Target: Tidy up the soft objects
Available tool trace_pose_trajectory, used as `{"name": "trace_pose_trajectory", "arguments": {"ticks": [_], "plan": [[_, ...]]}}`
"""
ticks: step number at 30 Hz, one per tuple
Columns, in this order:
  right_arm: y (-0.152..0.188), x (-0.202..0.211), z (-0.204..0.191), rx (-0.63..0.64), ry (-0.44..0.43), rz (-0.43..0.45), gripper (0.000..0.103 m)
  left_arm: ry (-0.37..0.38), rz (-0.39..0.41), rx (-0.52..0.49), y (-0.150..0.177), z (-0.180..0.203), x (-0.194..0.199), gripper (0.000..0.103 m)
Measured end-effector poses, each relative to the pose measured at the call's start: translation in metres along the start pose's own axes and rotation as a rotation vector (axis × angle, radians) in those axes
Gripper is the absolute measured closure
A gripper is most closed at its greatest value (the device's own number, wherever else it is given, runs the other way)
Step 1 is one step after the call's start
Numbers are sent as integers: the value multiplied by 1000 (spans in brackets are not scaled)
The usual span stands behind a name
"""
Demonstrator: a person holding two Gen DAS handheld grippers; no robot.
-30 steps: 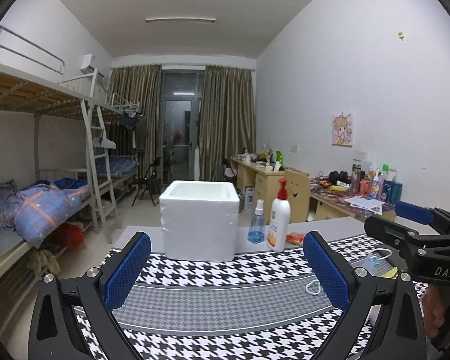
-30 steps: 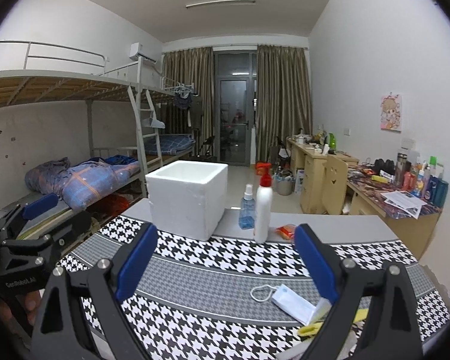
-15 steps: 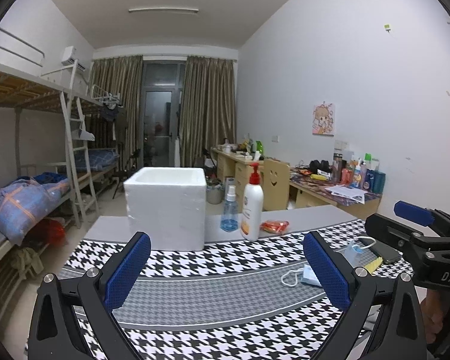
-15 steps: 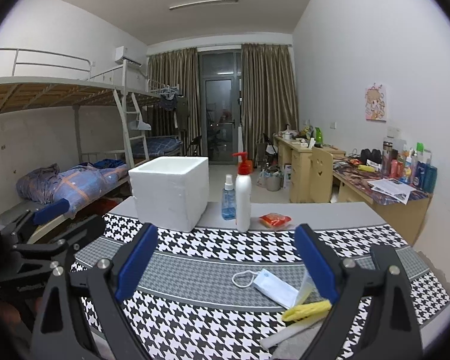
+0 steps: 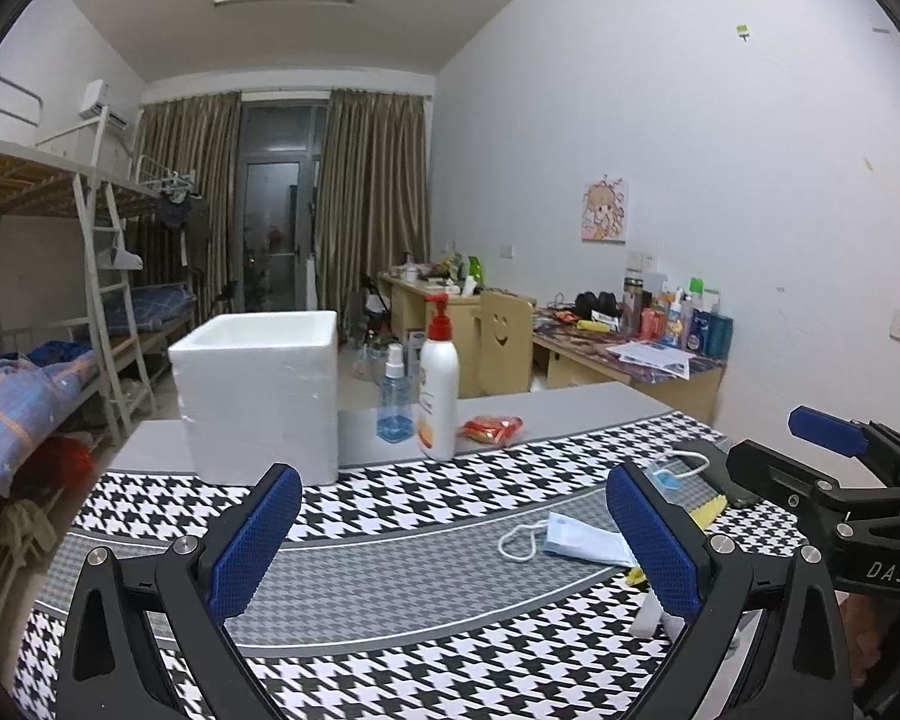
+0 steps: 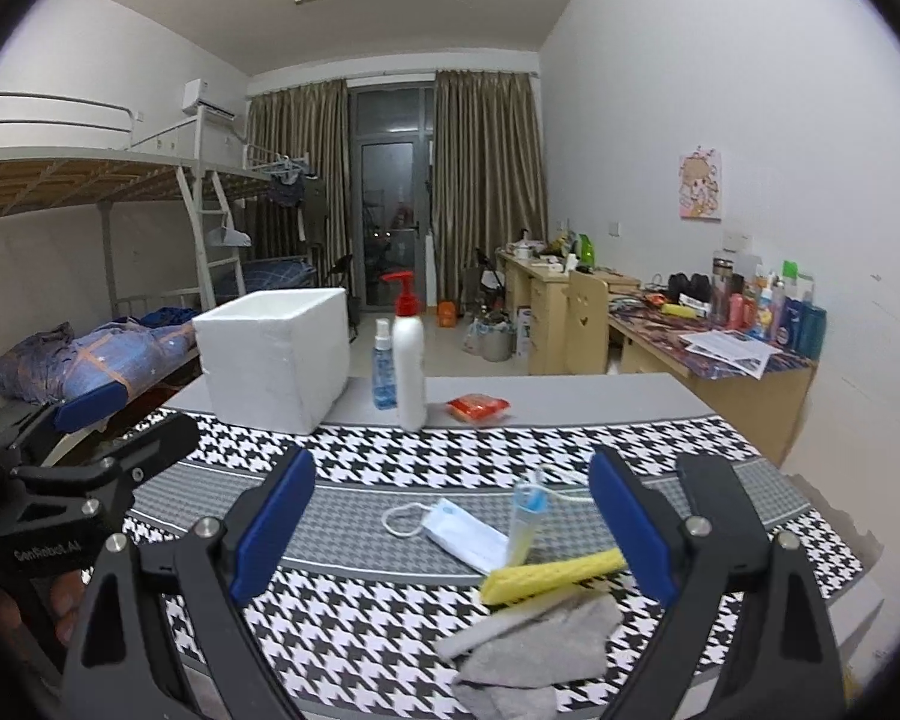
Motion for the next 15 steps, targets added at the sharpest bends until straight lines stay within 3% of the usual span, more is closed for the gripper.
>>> {"name": "trace_pose_trajectory", "arguments": {"ticks": [15], "plan": [[23,-11,50,-64,58,-61,8,75,-85,-16,22,43,-29,1]]}}
Point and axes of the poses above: each gripper's, at about its wrist camera, not at the fingertips, and x roughly against the way its jaws point, z to its right, y to its underside, the point moved 10 cm from there along -x, roughly the way its jaws point, and after that the axes turned 6 degrees about z, right-handed, at the moved point
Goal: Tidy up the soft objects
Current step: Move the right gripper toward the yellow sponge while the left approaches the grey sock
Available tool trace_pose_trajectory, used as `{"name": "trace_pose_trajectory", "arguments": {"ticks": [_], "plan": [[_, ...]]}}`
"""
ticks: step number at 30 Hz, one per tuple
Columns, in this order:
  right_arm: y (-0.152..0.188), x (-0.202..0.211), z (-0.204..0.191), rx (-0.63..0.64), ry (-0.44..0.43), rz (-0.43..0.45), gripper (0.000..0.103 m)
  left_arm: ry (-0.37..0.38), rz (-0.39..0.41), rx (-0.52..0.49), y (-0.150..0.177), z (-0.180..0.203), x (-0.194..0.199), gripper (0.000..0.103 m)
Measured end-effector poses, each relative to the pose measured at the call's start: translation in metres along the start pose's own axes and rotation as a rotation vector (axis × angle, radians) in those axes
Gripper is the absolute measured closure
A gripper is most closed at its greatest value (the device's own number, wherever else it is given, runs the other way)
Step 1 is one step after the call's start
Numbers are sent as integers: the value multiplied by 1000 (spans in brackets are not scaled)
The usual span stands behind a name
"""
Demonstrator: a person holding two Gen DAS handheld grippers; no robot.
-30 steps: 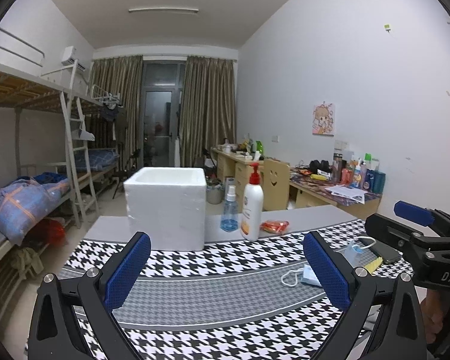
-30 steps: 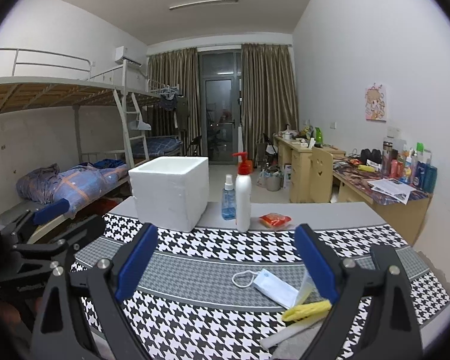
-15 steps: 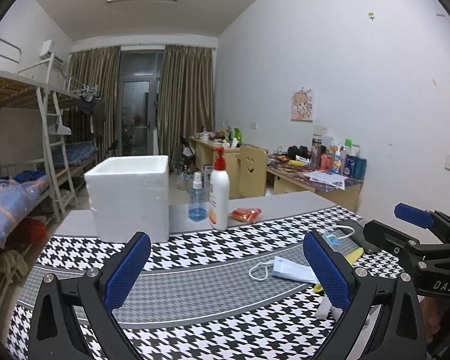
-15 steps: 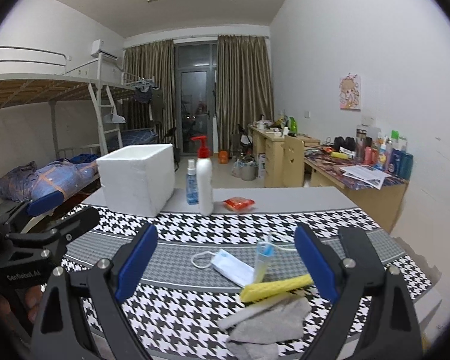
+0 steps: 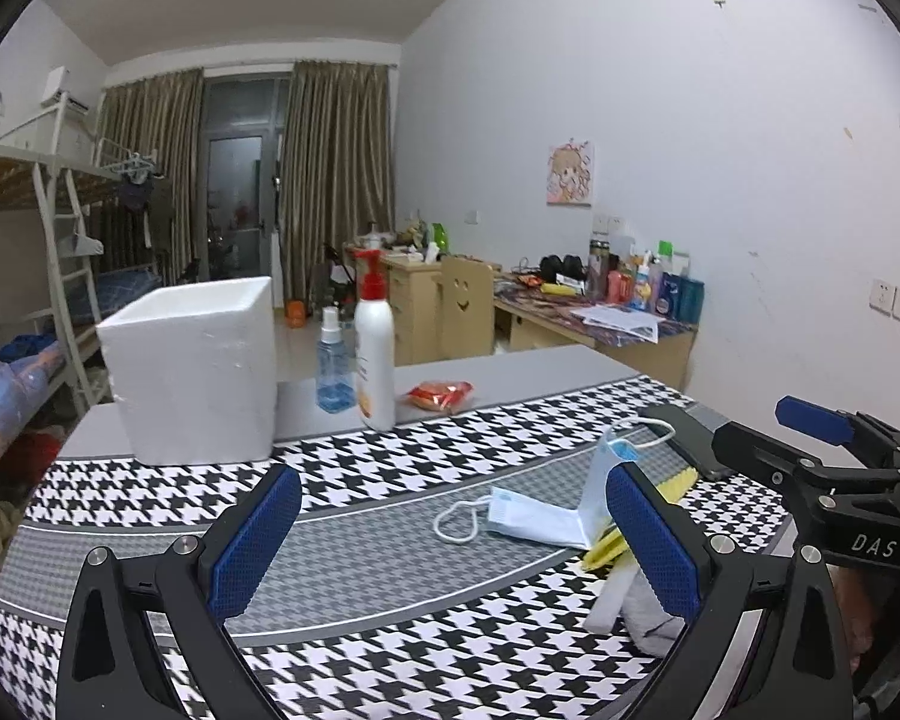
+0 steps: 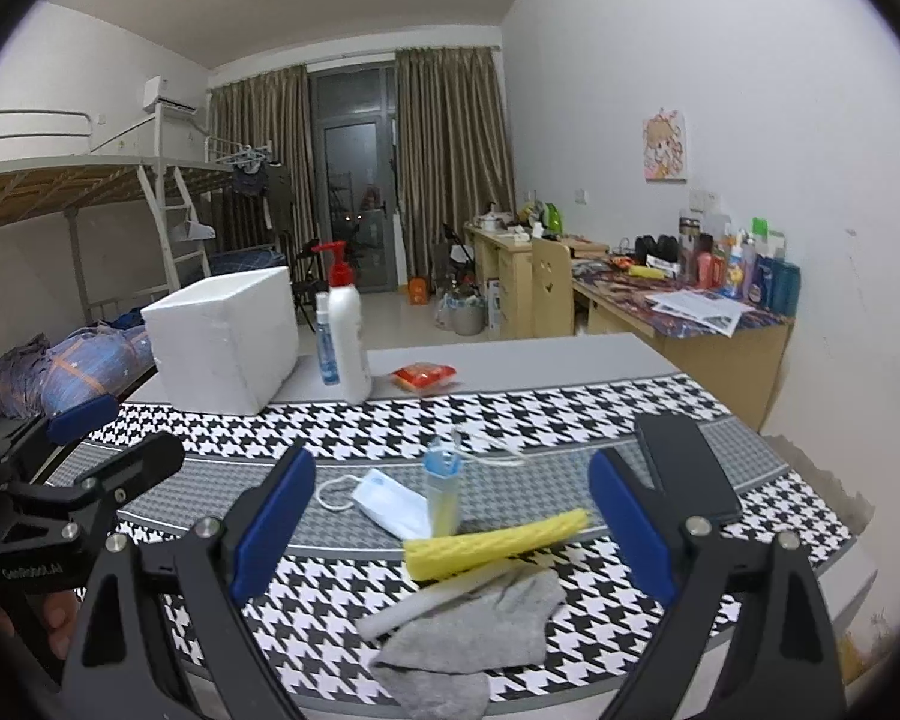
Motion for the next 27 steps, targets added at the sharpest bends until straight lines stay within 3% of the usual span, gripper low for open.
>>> {"name": "trace_pose_trajectory", "arguments": {"ticks": [27], "plan": [[37,-26,58,-57,73,-127,8,106,-200,-49,53,64,-49,1]]}}
Point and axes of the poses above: each gripper's, at about its wrist camera, not at the fingertips, and x roughly against the way its jaws point, z to its right, y to its underside, the point moved 10 cm from there along -x, roughly the way its jaws point, and after that the axes turned 6 degrees about z, right-handed, at the moved point
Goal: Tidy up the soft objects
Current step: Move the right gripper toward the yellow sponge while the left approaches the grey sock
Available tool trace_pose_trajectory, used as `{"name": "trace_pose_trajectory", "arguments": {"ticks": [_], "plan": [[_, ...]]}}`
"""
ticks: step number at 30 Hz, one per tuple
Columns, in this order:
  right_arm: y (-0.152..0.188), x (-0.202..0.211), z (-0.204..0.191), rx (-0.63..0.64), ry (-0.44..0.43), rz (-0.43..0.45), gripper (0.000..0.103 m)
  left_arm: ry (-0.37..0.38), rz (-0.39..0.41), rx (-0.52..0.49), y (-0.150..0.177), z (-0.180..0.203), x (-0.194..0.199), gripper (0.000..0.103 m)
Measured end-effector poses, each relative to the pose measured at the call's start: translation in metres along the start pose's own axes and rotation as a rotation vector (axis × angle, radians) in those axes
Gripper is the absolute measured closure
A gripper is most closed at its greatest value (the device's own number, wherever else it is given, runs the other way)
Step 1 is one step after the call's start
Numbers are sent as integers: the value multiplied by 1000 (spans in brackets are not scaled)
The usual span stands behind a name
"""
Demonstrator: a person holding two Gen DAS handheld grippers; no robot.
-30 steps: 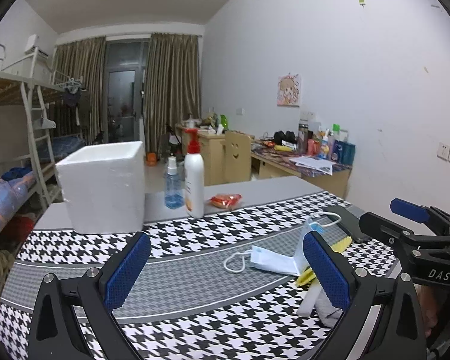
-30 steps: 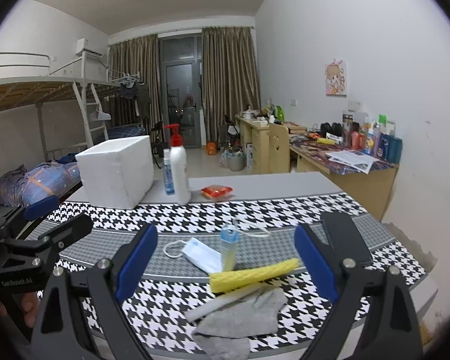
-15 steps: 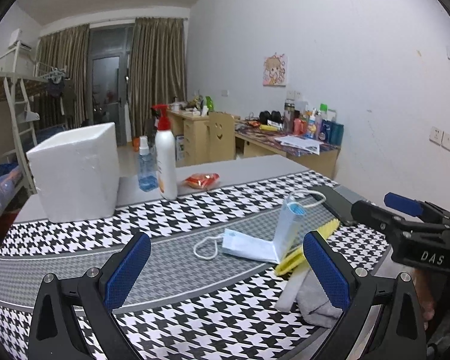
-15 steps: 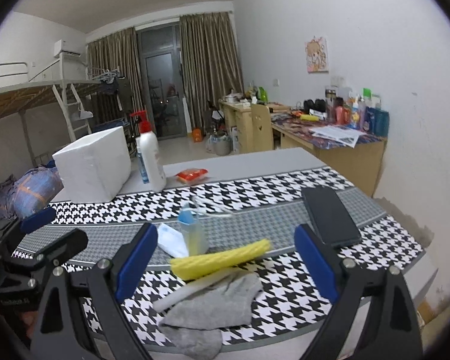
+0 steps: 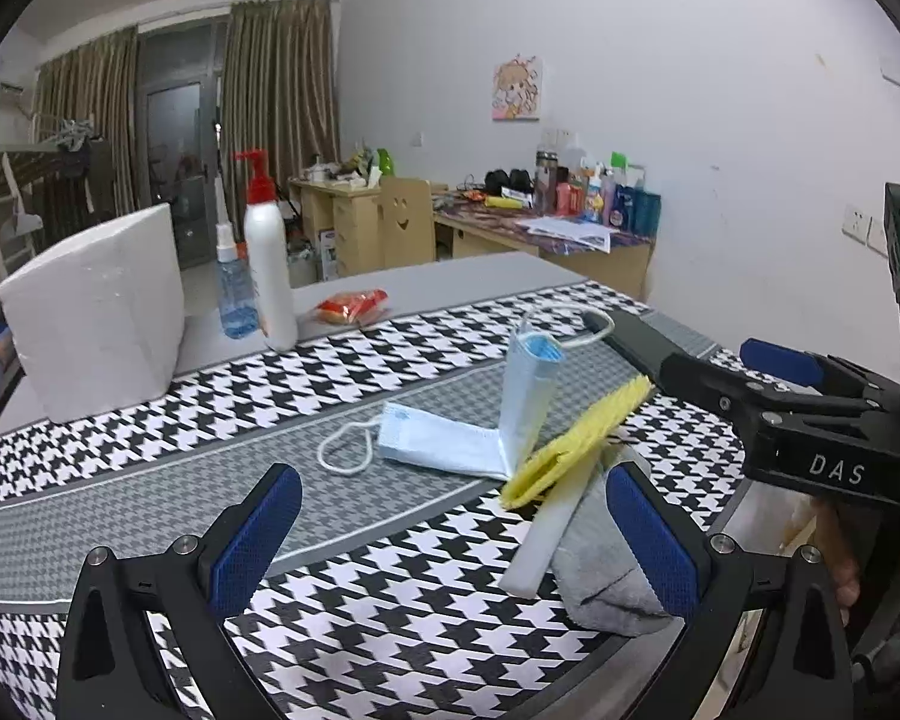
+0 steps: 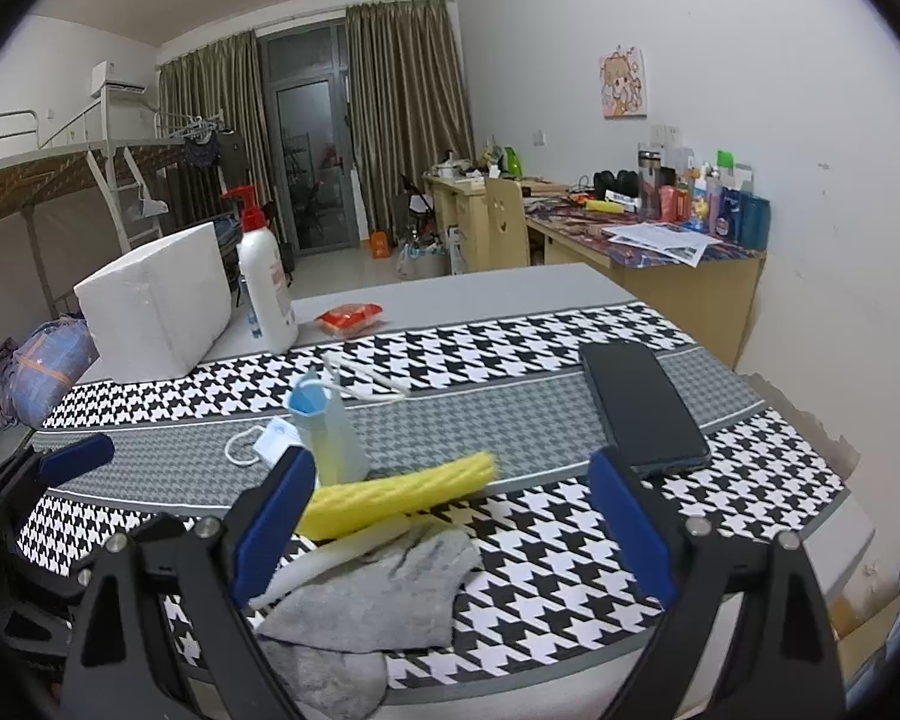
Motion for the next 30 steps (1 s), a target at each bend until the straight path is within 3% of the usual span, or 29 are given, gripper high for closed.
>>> {"name": "trace_pose_trajectory", "arguments": {"ticks": [14,26,30], "plan": [[10,-13,16,11,-9,-28,8,62,-128,-19,26,24,-30,1],[14,-18,27,0,-22,-43,8,99,-218,-48,42,45,-49,21],[16,-20,30,-9,-28,-50,8,108,-262,-57,50,50,-57,34]]}}
Point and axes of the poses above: each gripper's, at about its wrist camera, not at the fingertips, and x roughly against the way its jaws point, z to its right, y to its underside, the point moved 10 cm from there along -x, roughly the way its jaws point, and after that the axes turned 6 degrees about z, right-handed, at the moved point
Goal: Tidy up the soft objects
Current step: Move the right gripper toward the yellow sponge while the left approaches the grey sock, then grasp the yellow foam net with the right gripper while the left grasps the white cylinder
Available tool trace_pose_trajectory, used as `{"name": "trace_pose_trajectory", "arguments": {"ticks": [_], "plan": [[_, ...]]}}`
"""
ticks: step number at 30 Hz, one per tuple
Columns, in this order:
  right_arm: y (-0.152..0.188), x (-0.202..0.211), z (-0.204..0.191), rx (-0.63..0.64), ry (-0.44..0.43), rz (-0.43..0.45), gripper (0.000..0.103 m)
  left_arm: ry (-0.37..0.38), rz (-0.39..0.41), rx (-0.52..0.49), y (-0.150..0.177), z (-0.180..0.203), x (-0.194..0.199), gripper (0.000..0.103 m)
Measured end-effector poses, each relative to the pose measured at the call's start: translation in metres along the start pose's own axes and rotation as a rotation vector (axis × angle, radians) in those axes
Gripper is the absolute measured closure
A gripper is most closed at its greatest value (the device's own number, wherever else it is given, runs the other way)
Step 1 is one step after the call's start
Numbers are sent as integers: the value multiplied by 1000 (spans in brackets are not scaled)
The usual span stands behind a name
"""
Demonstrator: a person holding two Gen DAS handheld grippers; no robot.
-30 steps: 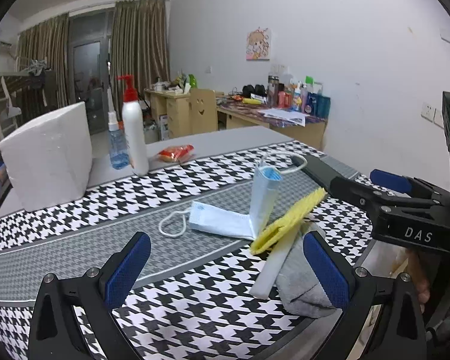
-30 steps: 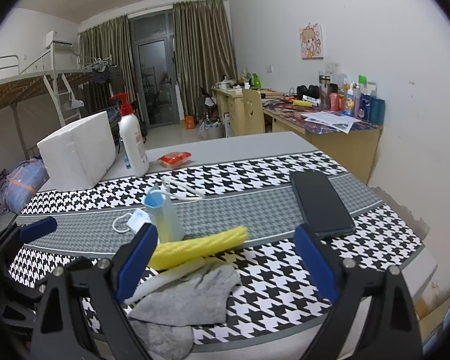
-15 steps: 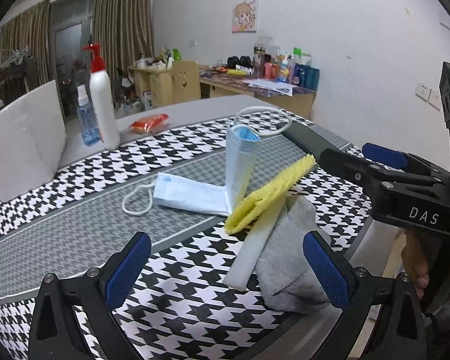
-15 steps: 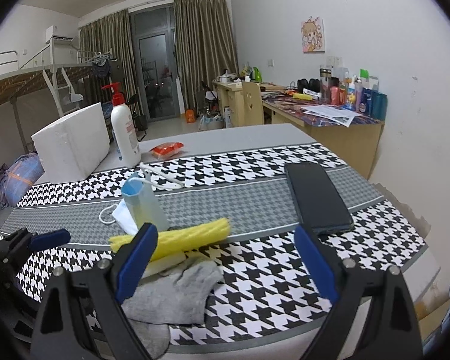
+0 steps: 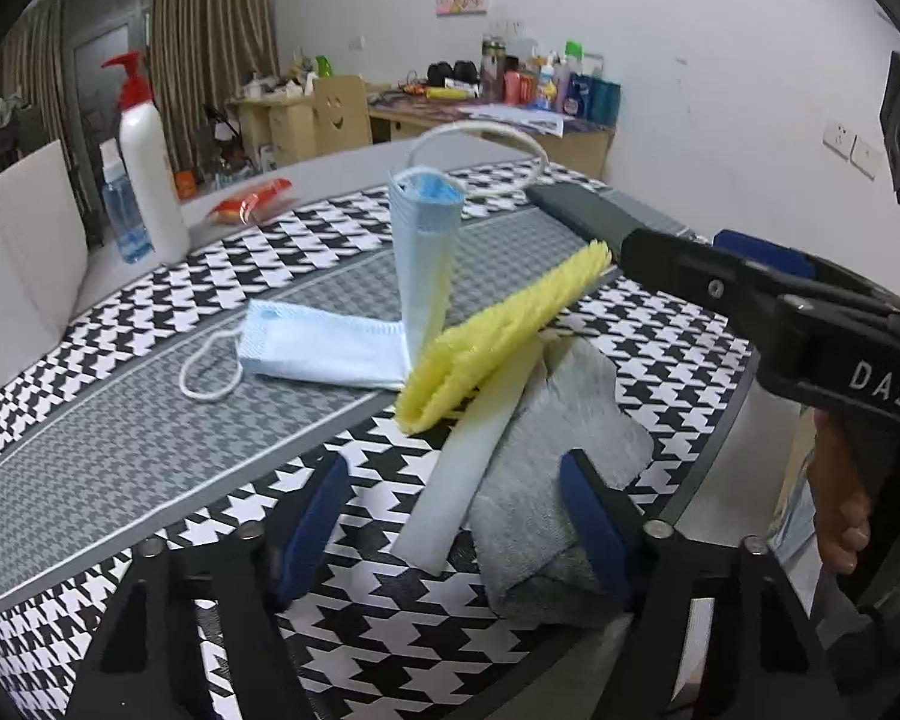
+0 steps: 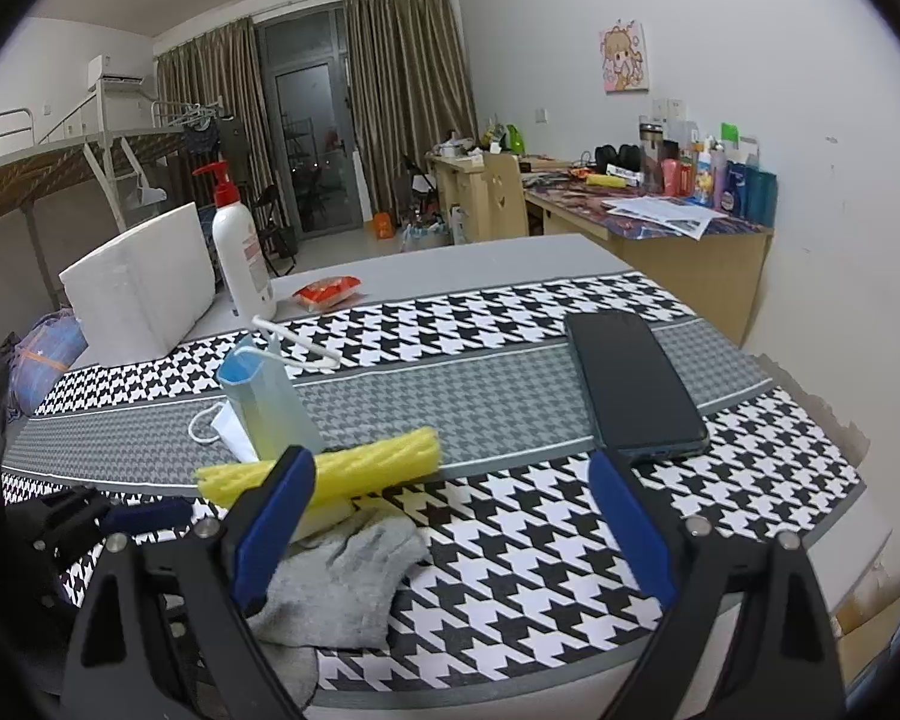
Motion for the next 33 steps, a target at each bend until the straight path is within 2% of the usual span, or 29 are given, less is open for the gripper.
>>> {"name": "trace_pose_trajectory", "arguments": {"ticks": [3,6,8,11,13,17,19,24,33], "plan": [[2,-2,1,1,-7,-4,8,9,-13,-2,1,3,-5,38],[4,-5,0,-1,-13,-17,8,22,-37,-11,5,7,-11,48],[6,-7,-1,-1,-21,-23,8,27,-43,-12,6,7,-13,51],[7,-9,-2,-5,-29,-29,8,30,-41,-19,7,9,-12,55],[6,-11,-4,-6,-33,-31,8,28,-38,-23,7,9,-11,62],[9,-17,-7,-23,-51,-56,8,25,-32,-24,6,7,-10,69],[11,-21,-9,-28,-59,-68,8,19,-26,-28,6,5,-10,77],[17,-27,-15,-51,-90,-106,8,26,-23,-38,8,8,-6,85],[17,-31,-21,-130,-136,-135,10,37,-20,-38,10,12,-1,85]]}}
Point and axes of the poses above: each gripper's, at about its wrist camera, not at the fingertips, and x roughly against the way its jaws point, z to its right, y to its underside, the point moved 10 cm from there along -x, roughly the way its jaws point, and after that the axes turned 6 degrees about z, right-handed, at the moved point
